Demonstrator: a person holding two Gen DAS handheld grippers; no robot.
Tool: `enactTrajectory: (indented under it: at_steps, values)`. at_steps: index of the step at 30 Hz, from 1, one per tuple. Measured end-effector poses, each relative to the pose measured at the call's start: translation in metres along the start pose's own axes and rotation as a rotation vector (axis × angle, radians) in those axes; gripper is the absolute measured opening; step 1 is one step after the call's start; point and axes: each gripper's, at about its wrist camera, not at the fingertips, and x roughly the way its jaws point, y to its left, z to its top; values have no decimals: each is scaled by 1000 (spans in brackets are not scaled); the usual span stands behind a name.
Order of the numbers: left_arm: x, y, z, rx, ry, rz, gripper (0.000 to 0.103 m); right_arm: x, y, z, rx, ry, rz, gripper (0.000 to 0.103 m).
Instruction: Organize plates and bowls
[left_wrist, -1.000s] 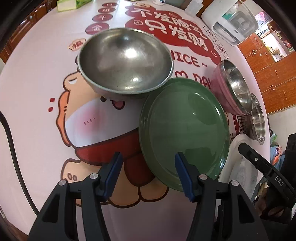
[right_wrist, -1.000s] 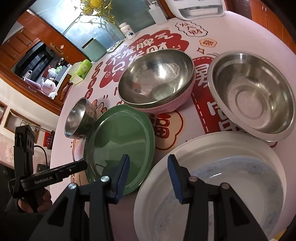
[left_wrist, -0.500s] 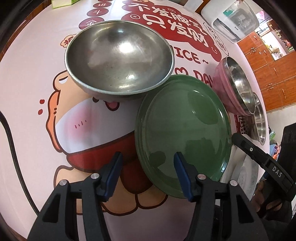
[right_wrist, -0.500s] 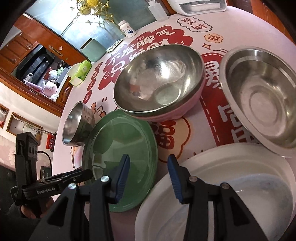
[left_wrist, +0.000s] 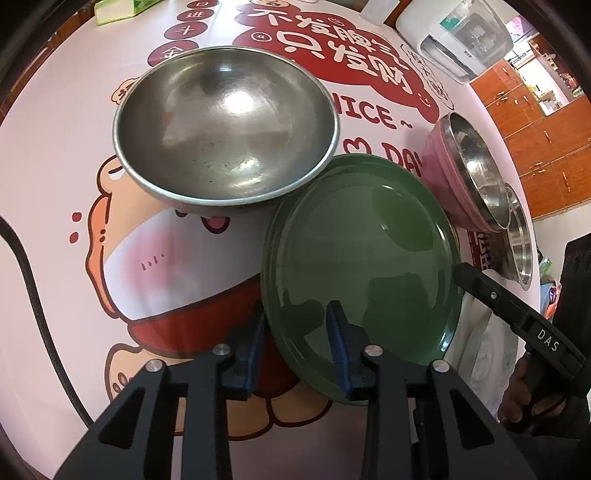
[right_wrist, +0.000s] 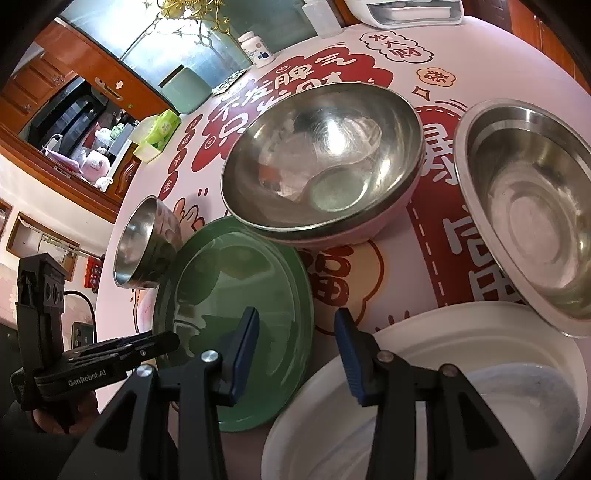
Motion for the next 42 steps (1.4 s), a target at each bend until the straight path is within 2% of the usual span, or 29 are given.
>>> enactTrajectory:
  at_steps: [4,11,18,21,31,42]
  values:
    - [-1,4,-2,-7,-2,4,21,2,-2,1,12,5,1,35]
    - [-1,4,-2,-3,-4,8,20,2,-2,-2,13,13,15,27]
    - [-3,2,-5,15,-9,17,19,2,-2,-2,23,22,-10,10]
    - [-8,-1,-6,36,-26,23,19,-2,-2,-2,17,12,-9,7]
    - [-24,-4,-12,71,-67,17,19,-16,2,-9,16,-23,12,6]
    - [-48,-14,-27,136,-121,-10,19,-49,9,-29,16,-104,23,6]
